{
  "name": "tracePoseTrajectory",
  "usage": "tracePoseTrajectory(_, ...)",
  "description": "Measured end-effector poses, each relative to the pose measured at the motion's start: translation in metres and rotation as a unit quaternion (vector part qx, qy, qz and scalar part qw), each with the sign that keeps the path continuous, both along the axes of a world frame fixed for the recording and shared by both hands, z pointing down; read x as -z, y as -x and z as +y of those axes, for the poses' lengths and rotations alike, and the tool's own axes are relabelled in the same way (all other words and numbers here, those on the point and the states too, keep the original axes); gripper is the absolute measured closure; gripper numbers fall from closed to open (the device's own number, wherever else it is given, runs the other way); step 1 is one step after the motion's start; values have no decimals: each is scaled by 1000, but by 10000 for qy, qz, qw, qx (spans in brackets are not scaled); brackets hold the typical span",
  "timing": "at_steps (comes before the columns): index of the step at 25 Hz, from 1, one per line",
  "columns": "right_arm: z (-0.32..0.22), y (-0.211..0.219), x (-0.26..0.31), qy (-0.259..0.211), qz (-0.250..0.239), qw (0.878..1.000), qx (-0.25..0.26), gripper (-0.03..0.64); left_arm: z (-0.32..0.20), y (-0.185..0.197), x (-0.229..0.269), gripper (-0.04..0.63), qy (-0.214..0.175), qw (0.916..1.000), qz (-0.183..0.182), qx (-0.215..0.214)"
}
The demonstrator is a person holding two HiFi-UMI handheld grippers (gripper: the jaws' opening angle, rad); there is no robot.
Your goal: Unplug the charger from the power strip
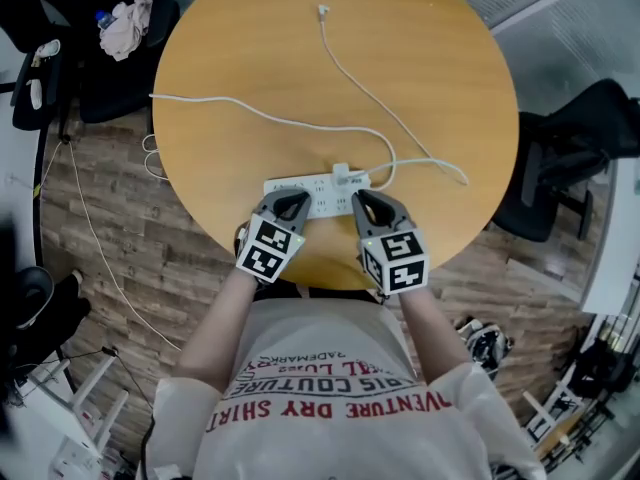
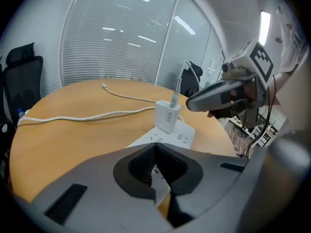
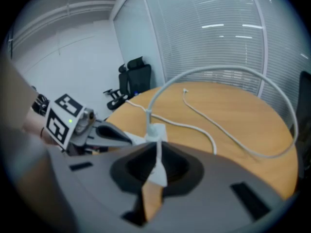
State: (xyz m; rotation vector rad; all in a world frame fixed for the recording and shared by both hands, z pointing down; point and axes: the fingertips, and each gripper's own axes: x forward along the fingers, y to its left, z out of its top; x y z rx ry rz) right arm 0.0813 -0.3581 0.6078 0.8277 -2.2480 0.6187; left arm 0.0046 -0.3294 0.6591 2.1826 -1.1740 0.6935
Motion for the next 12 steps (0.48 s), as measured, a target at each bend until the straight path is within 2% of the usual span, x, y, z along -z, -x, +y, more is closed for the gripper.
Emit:
tracePoseTrajectory(2,0,3,-2,20,22,10000,34,586,-1,3,-7,563,203,9996,-159,100)
tracePoseTrajectory(6,2,10,-6,91,114,9998,100,578,-1,4,-15,563,497,9984,-228,161)
tracePoseTrajectory(8,2,16,-8,130,127,9997,139,467,-2,4,-14,563,479,9986,-192,127)
tracePoseTrajectory(12,-1,27,-11,138,228,9996,103,406,-2,4,-14,563,530,9985,-87,126)
